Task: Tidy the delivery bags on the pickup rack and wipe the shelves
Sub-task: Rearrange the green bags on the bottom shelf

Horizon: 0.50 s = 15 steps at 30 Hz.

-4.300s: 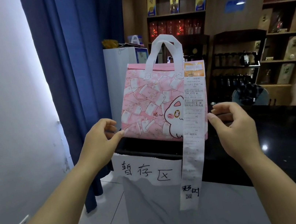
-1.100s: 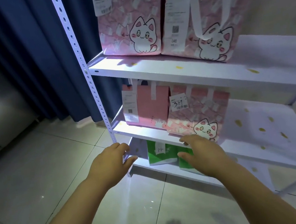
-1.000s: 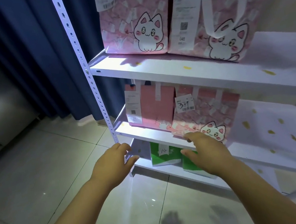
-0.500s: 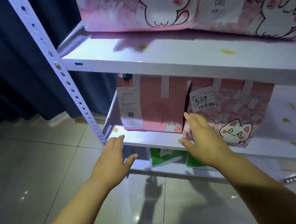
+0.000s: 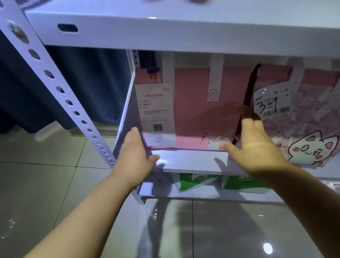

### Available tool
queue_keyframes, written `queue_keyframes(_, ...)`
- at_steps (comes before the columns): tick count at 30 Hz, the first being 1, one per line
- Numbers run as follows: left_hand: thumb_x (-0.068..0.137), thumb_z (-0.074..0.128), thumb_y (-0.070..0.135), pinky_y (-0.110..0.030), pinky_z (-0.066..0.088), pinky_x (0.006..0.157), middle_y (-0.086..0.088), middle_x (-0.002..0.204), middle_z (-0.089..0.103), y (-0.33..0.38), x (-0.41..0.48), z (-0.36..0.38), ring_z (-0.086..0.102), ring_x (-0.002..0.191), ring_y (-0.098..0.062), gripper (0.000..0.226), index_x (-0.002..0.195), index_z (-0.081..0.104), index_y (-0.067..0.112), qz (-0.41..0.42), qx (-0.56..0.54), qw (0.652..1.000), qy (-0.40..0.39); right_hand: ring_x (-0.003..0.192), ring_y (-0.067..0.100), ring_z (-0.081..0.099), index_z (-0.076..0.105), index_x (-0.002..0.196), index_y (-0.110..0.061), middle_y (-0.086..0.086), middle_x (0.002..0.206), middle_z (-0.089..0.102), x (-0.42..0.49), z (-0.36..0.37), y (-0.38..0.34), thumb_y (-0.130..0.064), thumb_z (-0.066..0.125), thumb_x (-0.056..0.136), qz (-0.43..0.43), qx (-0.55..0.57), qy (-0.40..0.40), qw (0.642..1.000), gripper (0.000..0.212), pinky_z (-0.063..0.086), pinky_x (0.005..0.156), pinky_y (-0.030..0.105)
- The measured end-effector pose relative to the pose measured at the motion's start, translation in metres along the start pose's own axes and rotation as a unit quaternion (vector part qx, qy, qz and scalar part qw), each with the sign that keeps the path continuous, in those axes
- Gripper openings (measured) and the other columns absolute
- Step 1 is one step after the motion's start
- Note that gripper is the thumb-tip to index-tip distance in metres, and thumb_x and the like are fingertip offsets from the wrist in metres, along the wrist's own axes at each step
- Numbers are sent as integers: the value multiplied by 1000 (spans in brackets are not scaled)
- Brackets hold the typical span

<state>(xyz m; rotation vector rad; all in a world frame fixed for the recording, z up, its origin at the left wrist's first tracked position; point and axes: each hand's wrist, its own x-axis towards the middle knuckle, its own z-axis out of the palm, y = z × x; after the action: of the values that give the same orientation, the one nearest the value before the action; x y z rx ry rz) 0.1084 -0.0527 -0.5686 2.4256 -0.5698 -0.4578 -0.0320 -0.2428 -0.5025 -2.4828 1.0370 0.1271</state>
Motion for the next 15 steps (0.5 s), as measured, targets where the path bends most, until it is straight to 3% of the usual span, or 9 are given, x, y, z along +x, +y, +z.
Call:
queue_keyframes(2, 79, 69, 21, -38, 43, 89, 0, 119, 44, -3, 7, 1, 46, 108, -22, 40, 105, 38, 16, 7, -1, 1000, -9, 120, 30, 45, 19, 144, -13, 11, 141, 30, 5, 1, -3, -35, 59, 89, 11, 8, -5, 1000, 72, 38, 100, 43)
queue_keyframes(5, 80, 68, 20, -35, 42, 94, 0, 124, 46, -7, 18, 2, 47, 113, -20, 42, 113, 41, 16, 17, -11, 999, -27, 124, 30, 43, 18, 145, -14, 12, 140, 33, 9, 2, -5, -33, 59, 89, 19, 16, -15, 1000, 72, 36, 105, 43)
queue_keyframes(10, 80, 66, 27, -41, 41, 100, 2, 135, 43, -8, 28, 2, 46, 120, -20, 61, 132, 36, 17, 25, -22, 998, -46, 104, 29, 50, 41, 125, -9, 13, 120, 44, 15, 8, -5, -36, 59, 88, 27, 1, -11, 1000, 49, 42, 93, 40)
queue_keyframes(15, 82, 65, 29, -36, 41, 98, 3, 134, 41, -8, 26, 2, 46, 118, -18, 65, 137, 32, 20, 20, -15, 999, -33, 97, 29, 52, 42, 121, -9, 13, 113, 45, 18, 10, -7, -38, 58, 88, 38, 4, -3, 999, 47, 45, 90, 42)
